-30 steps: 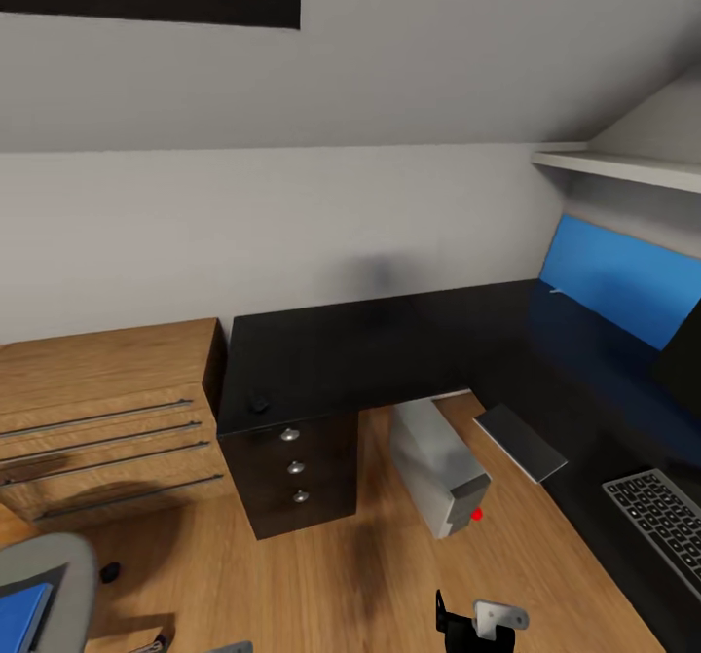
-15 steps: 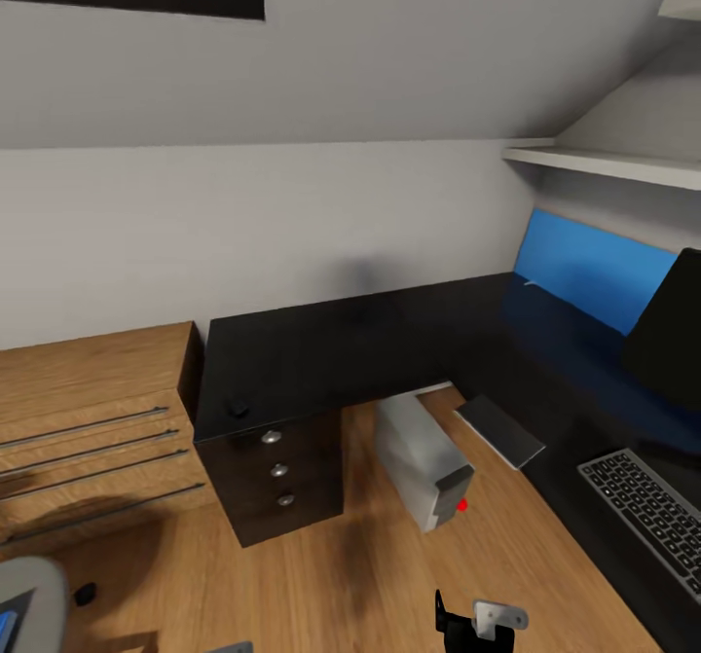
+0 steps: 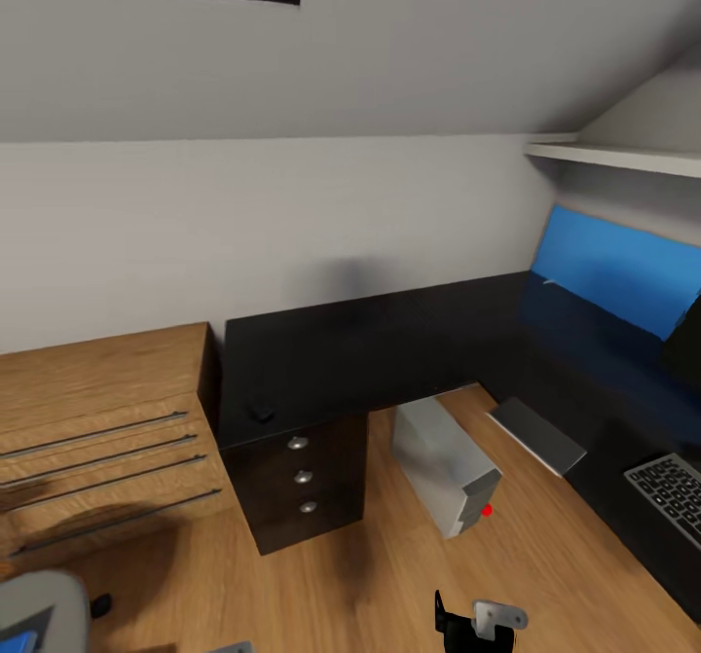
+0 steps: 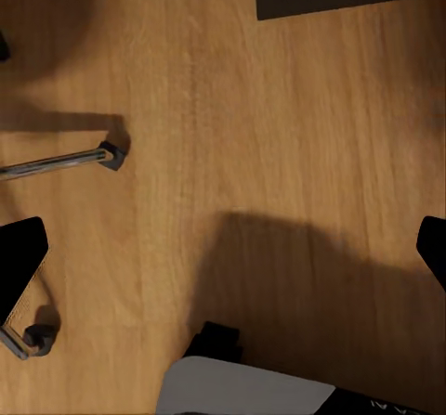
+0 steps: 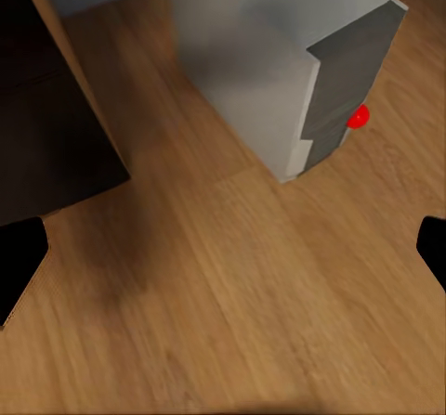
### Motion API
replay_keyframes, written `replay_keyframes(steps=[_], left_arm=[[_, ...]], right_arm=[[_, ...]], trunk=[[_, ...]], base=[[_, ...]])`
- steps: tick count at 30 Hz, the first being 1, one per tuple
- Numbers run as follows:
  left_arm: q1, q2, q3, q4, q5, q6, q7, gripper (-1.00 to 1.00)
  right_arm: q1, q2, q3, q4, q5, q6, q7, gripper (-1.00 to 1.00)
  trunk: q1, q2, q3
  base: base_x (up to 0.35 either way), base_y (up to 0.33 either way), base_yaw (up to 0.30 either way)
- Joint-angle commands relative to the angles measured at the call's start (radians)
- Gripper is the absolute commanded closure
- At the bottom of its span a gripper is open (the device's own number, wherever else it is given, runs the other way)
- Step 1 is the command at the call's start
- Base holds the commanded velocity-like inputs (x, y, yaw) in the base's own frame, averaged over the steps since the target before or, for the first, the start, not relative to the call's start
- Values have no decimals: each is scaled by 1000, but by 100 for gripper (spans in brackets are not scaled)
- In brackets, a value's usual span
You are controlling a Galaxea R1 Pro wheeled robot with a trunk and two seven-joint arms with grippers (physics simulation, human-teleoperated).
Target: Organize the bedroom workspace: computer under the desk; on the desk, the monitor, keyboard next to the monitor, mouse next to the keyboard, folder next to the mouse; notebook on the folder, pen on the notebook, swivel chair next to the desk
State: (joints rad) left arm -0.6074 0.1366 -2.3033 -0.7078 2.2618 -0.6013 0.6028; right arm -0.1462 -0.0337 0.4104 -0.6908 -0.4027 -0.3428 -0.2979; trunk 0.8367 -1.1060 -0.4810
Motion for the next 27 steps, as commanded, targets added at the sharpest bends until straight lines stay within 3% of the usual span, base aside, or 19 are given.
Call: replay_keyframes(steps=[1, 21, 27], left_arm=[[-2, 0, -4, -2, 2, -4, 2, -100], [-1, -12, -4, -2, 4, 6, 2, -100], [-2, -21, -4, 2, 3, 92, 0, -100]], right_arm=[[-1, -2, 8, -1, -10, -5, -7, -100], [-1, -2, 8, 1, -11, -5, -7, -100], [-2, -5, -4, -1, -13, -5, -8, -100]], trunk=[[4, -8, -4], [81, -148, -67], [104, -190, -86]], base=[[112, 123, 0], [7, 8, -74], [0, 0, -1]])
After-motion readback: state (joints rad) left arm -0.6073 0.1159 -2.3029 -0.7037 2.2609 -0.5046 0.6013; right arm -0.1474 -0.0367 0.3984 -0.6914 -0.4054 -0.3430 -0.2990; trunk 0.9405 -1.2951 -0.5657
